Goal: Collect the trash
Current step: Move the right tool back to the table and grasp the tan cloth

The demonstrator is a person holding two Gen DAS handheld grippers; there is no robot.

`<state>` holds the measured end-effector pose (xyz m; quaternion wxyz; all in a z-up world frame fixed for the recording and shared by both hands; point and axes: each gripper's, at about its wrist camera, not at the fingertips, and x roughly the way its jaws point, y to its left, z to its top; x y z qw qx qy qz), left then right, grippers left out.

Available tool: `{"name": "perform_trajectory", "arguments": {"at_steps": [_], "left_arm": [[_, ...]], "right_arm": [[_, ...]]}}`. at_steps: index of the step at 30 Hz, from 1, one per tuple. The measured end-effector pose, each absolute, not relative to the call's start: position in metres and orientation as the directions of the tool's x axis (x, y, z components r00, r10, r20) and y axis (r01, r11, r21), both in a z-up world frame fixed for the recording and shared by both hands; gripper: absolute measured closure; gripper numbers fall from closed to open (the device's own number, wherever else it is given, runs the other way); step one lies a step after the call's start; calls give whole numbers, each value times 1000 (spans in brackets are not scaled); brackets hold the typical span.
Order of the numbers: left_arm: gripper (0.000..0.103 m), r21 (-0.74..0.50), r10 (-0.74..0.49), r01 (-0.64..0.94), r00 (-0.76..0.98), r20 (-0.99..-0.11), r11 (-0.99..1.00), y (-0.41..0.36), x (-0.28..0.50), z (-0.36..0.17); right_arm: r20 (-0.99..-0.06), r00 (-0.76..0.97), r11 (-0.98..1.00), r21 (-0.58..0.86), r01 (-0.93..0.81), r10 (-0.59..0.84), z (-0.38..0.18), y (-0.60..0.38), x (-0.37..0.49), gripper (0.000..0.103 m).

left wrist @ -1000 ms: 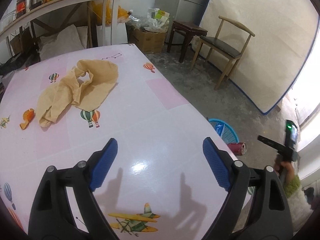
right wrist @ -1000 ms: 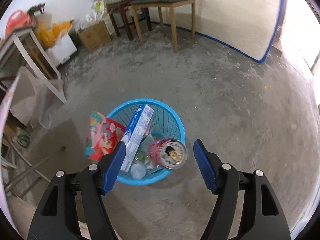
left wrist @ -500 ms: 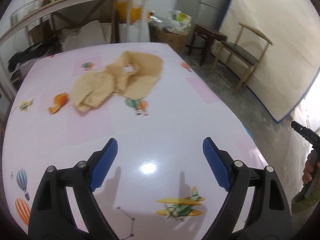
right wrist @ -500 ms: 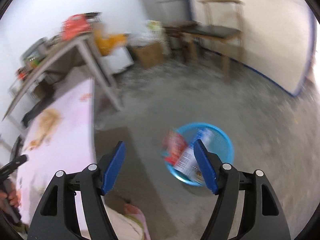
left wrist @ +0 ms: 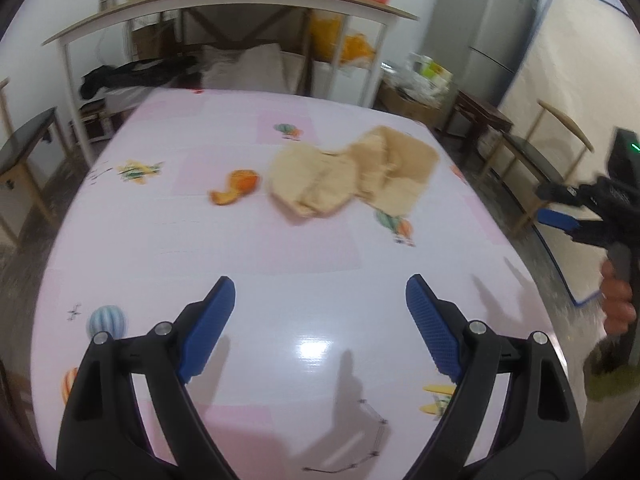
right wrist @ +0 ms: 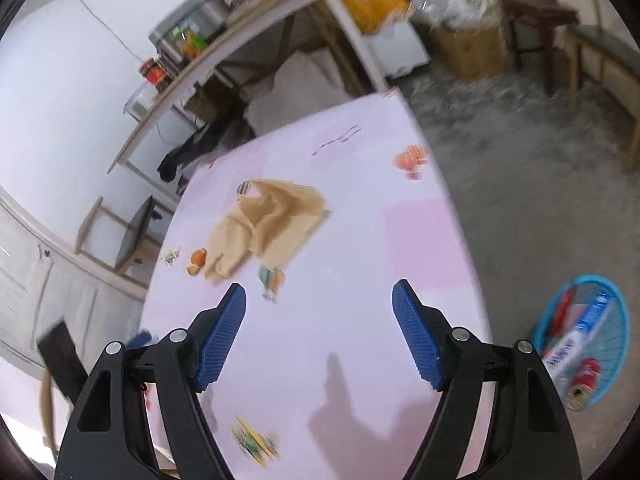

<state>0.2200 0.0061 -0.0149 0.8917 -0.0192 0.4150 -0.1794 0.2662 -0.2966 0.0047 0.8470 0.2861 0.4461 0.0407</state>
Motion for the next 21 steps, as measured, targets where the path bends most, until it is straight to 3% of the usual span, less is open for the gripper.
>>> {"name": "perform_trajectory", "arguments": {"at_steps": [9,13,18,21], "left_arm": [[20,-209,-273,176,617,-738,962,63,229,-22],[20,-216,-252,132,599,-760,967,81,236,-32],[20,-228,-240,96,596,-766,969,93,243,-38],[20,-240,-247,94,600,-761,966,96,243,-35]], "right_arm": [[-776,504,795,552,252,379,-41,-265,405,22],[-792,452,821,536,195,410,-50,-223,436,22],[-844,418,911,403,81,336,-54,-163,450,22],[-875,427,967,253,-3,230,-57,-131,452,21]]}}
